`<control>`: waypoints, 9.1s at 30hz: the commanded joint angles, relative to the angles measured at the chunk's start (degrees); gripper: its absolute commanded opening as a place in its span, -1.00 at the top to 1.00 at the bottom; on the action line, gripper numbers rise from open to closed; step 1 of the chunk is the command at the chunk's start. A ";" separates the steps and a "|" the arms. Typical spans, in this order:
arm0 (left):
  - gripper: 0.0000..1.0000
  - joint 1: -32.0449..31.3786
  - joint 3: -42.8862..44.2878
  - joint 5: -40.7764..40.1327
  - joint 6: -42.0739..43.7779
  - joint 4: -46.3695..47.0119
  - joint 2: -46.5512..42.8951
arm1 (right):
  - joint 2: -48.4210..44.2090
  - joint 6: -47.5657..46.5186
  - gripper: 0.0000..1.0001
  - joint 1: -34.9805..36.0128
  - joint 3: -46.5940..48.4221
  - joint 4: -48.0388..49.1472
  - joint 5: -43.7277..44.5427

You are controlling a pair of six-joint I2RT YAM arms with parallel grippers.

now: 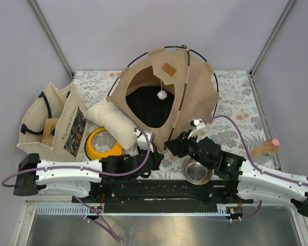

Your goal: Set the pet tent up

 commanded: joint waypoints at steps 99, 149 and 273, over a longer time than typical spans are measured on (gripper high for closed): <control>-0.92 58.60 -5.71 25.57 -2.50 2.17 1.71 | 21.71 -20.98 0.27 -40.80 24.69 -7.76 8.96; -0.88 60.89 -10.90 27.58 -2.77 36.63 13.31 | 20.48 -15.17 0.32 -45.72 21.70 -8.11 2.19; 1.00 17.38 52.04 31.28 22.20 -7.04 39.51 | 16.26 -8.67 1.00 -39.22 20.03 -21.38 -21.28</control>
